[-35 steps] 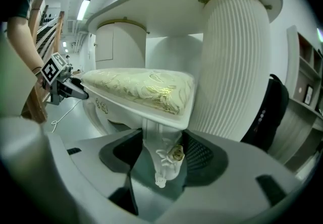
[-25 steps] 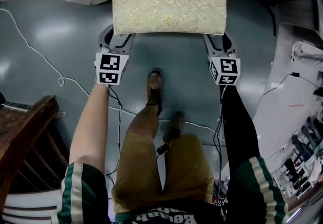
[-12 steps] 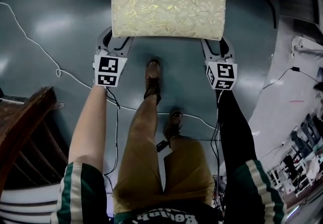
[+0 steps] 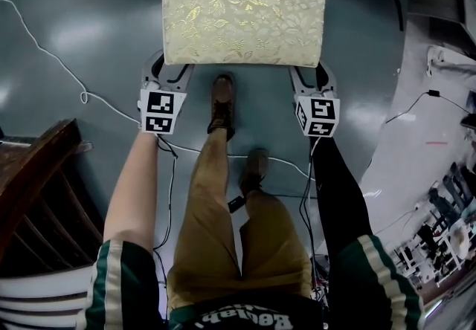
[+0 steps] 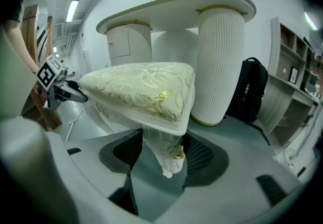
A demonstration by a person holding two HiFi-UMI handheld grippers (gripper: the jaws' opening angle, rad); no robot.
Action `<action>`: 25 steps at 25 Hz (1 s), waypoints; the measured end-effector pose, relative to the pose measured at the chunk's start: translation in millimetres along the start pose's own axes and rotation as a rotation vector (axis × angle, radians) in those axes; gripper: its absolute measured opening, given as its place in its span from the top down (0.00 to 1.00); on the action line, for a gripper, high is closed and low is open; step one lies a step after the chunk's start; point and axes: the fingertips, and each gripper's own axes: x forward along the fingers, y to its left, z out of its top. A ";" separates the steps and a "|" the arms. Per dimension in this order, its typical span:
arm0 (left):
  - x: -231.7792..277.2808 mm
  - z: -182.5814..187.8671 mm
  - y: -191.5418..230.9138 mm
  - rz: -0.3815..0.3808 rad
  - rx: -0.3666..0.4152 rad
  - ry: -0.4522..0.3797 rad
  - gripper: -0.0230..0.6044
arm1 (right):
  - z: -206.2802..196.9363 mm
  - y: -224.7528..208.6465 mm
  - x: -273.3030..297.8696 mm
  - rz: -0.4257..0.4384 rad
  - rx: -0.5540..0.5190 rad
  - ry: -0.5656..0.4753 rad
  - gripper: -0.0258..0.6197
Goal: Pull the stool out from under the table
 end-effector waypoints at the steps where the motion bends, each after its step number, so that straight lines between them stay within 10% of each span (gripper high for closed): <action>1: -2.9 -4.0 -3.0 0.000 -0.002 0.003 0.52 | -3.7 1.9 -3.5 -0.002 0.001 0.005 0.55; 25: -122.2 -109.9 -100.8 0.032 -0.060 0.101 0.52 | -120.9 72.1 -142.1 -0.022 0.070 0.138 0.57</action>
